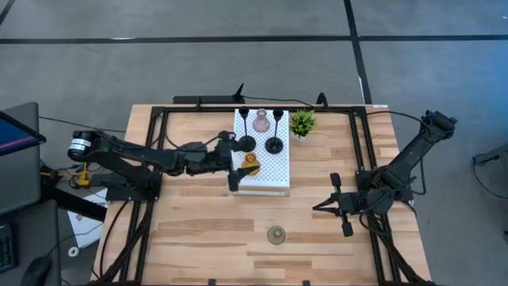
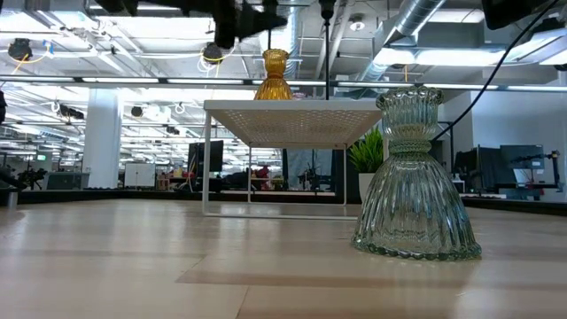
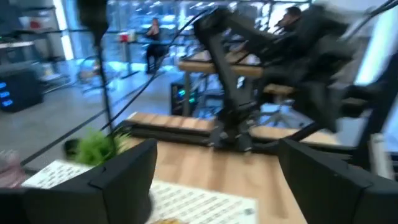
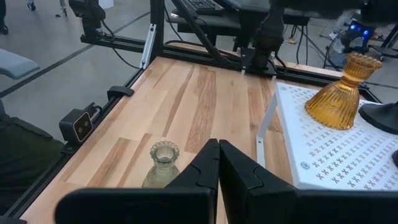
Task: Pick & Place candle stick holders
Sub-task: Align the green glass candle holder with the other orange glass candle holder on the shelf
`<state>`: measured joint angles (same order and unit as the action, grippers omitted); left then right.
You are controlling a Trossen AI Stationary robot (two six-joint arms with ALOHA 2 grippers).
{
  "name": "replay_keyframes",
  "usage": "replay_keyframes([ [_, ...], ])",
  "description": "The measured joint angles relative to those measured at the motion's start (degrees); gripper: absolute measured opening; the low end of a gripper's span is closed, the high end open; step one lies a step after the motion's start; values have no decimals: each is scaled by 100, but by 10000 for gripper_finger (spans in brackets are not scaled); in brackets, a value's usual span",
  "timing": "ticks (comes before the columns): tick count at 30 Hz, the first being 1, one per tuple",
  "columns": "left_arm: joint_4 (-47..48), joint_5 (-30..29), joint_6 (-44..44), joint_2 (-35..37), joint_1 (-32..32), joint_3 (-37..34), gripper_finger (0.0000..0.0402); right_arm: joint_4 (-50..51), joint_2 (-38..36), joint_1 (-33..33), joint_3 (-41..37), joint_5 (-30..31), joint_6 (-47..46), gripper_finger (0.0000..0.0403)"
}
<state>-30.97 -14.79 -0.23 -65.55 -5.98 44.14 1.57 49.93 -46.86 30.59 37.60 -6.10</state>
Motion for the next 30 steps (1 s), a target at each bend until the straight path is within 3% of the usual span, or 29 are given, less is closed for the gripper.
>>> replay_keyframes([
  [5, 31, 399, 2, 410, -207, 7, 302, 17, 0, 1, 0, -6, 1, 0],
  [15, 1735, 882, 2, 1088, -679, 5, 193, 17, 0, 1, 0, -6, 1, 0],
  [23, 2656, 1332, 2, 833, -946, -2, 72, 20, 0, -1, 0, -6, 1, 0],
  [30, 2545, 1309, 10, 248, -892, -2, 24, 147, 0, 11, 0, -3, 1, 0],
])
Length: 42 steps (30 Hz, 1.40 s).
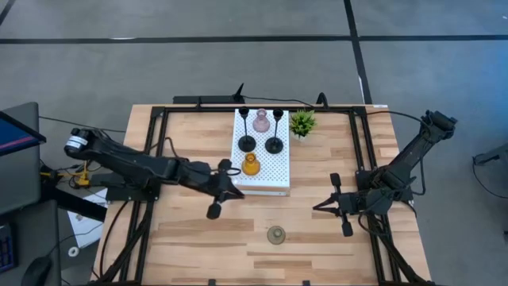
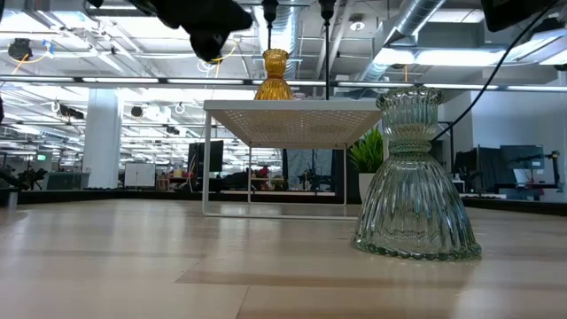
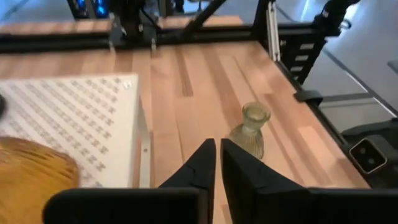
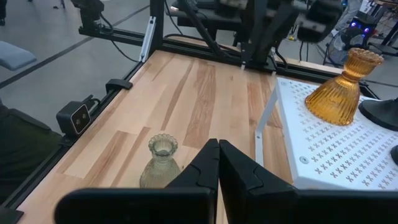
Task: Pick & Place candle stick holders
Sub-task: Align the green glass candle holder with the other orange glass candle holder on the shelf
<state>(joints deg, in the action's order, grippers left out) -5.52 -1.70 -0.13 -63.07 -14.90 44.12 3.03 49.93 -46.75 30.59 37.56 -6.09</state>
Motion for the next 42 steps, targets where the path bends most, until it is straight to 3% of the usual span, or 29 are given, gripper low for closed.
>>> replay_keyframes([
  [5, -95, 0, 12, -254, -72, 0, 8, -434, 0, 105, 2, -1, 27, 0],
  [10, -101, 3, -471, -233, -353, 0, 6, -152, -94, -63, 0, -15, 893, 0],
  [17, -231, 3, -1559, -210, -1225, 0, 4, 615, -787, -281, -2, -76, 440, 0],
  [21, -240, -78, -2334, -210, -1780, -171, 4, 599, -1084, -301, -1, -499, 714, 0],
  [24, -414, -188, -2778, -192, -2071, -401, 4, 39, -1283, -203, -227, -905, 1113, 0],
  [29, -956, -194, -2808, -69, -2146, -797, 4, -1687, -1771, 238, -1411, -1778, 1358, 0],
  [36, -1246, -216, -2646, 315, -2109, -1125, 4, -3717, -1888, 947, -2989, -1820, 939, 0],
  [42, -1273, -214, -2490, 539, -2116, -1417, 4, -3673, -1327, 1345, -2967, -2083, 664, 0],
])
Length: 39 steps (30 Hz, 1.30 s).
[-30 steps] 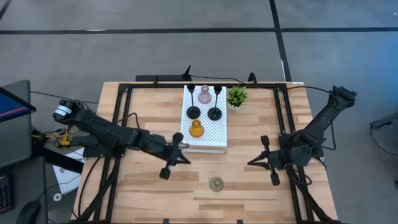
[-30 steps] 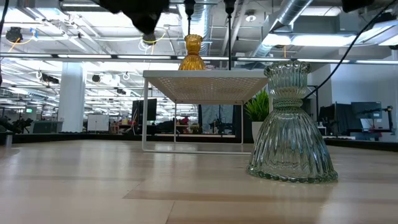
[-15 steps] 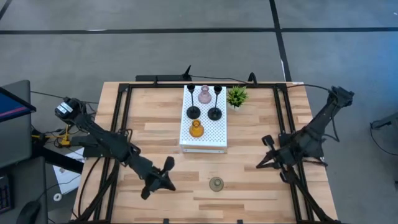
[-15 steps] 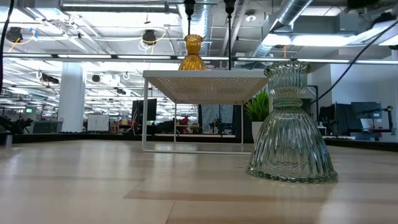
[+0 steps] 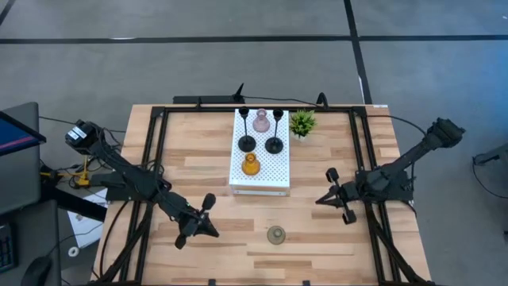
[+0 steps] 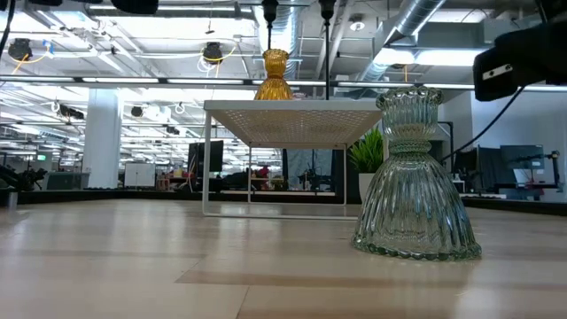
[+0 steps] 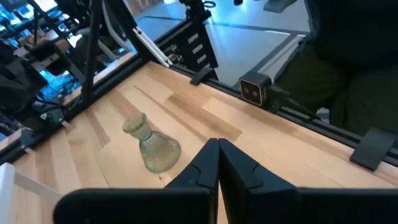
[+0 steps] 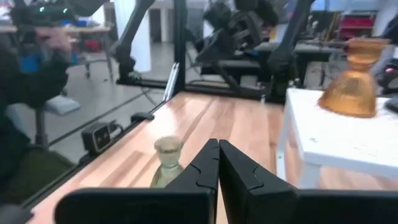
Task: Pick & Place candle stick holders
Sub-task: Align the green glass candle holder with the other orange glass candle holder on the shelf
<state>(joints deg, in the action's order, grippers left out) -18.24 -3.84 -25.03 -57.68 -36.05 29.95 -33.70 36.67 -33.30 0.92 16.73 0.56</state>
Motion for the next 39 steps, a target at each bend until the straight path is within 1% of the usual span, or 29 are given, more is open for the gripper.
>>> replay_keyframes([
  [4, -84, 0, 1, 2, 0, -99, 4, -9, 376, 179, 54, -449, -2, 0],
  [11, -158, 1, 3, 1, 0, -126, 4, -23, 1166, 562, 322, -1010, -20, 0],
  [17, -159, 1, 3, 1, 0, -126, 5, -16, 2293, 919, 778, -1422, -20, 0],
  [22, -159, 2, 43, 1, 0, -126, 6, -10, 3214, 1044, 1180, -2245, -20, 0],
  [28, -157, 2, 47, 1, 0, -126, 6, -13, 4131, 1117, 1671, -2288, -53, 0],
  [32, -157, 2, 47, 1, 0, -126, 7, 5, 4688, 1207, 2066, -2291, -519, 0],
  [36, -157, 2, 49, 1, 0, -126, 7, 30, 4924, 1293, 2305, -2598, -664, 0],
  [39, -157, 2, 49, -1, 0, -126, 7, 48, 5001, 1292, 2351, -2600, -664, 0],
])
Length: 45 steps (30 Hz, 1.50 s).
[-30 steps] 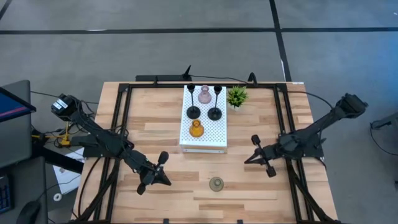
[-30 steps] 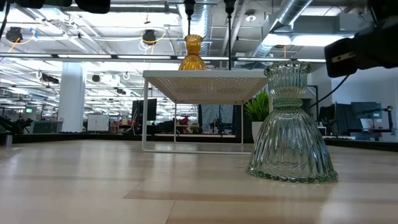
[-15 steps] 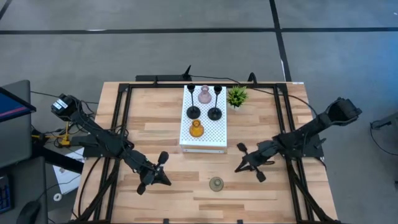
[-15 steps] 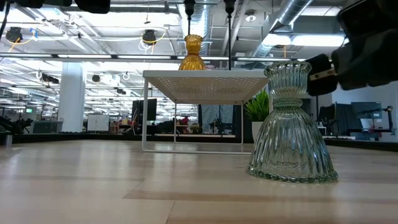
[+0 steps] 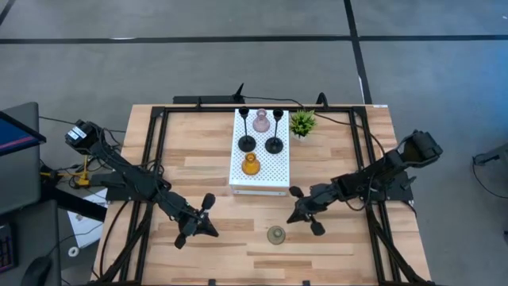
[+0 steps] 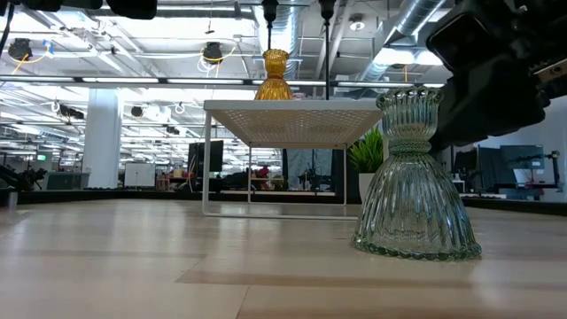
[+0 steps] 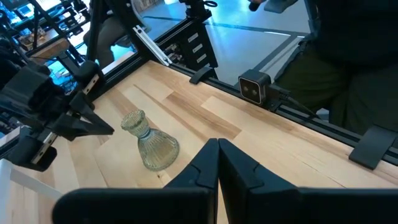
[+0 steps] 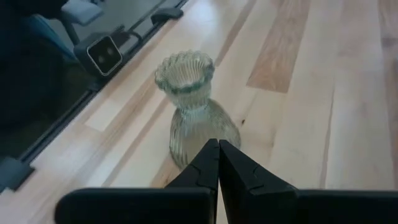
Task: Pick & Place candle stick holders
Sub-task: Align the green glass candle holder with the other orange glass candle holder on the shelf
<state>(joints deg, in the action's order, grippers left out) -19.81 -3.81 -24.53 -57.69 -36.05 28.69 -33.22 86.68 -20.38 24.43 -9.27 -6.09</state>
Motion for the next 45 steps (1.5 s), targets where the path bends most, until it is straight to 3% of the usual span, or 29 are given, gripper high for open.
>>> replay_keyframes([
  [5, 0, 1, 0, 0, 0, 0, 7, 31, -5, 117, -3, 56, 0, 2],
  [9, 0, 1, 0, 0, 0, 0, 7, 31, -5, 211, -3, 78, 44, 32],
  [15, 2, 0, 0, 0, 0, 0, 7, 27, -5, 187, -3, 83, 44, 142],
  [20, 2, 0, 0, 0, 0, 0, 7, 18, -5, -20, -3, 450, 49, 250],
  [23, 2, 0, 0, 0, 0, 0, 7, -13, -5, -178, -3, 645, 151, 287],
  [32, 2, 0, 0, 0, 0, 0, 7, -362, 36, -391, 0, 1083, 203, 301],
  [45, 4, 0, 271, -2, 2, -29, 7, -495, 1591, -474, 1024, 1031, 151, 301],
])
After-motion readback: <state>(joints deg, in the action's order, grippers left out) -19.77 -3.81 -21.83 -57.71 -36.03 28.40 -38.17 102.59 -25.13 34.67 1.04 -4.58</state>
